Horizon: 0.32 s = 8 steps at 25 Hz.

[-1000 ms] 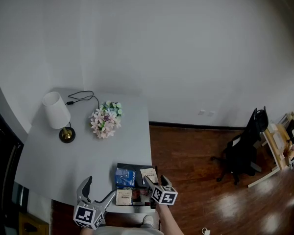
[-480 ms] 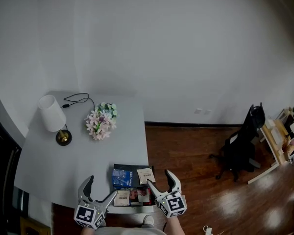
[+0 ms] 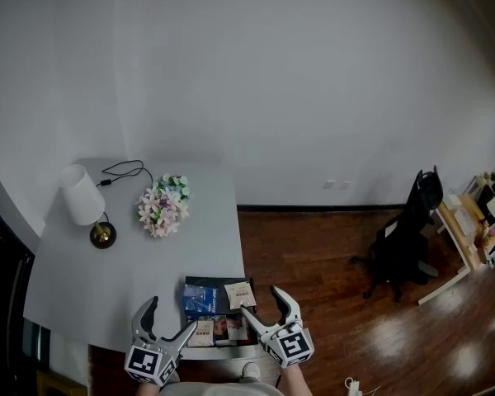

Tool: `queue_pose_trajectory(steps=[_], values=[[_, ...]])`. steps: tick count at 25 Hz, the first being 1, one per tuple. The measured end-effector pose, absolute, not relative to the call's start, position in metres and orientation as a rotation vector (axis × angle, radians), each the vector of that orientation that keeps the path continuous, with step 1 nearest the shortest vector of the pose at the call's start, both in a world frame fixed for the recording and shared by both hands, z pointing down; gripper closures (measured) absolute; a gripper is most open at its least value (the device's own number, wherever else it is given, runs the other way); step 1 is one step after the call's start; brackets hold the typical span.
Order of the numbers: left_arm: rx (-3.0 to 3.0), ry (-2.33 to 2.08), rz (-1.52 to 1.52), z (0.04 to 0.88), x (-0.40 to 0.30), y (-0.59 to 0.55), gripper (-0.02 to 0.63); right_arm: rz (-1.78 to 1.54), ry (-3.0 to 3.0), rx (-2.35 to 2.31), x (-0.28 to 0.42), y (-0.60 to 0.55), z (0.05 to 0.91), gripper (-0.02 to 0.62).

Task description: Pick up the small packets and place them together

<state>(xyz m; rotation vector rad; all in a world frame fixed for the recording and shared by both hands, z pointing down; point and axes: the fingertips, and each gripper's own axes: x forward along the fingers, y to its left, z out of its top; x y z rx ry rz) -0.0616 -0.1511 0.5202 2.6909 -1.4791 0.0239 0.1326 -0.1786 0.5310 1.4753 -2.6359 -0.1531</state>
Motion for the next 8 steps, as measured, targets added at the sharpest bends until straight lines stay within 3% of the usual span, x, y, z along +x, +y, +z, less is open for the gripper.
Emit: queue_pose_trajectory(steps=[8], values=[[2.698, -1.484, 0.038, 0.520, -0.040, -0.146, 0.170, -0.162, -2.684, 1.374, 0.134, -0.170, 0.535, 0.222]])
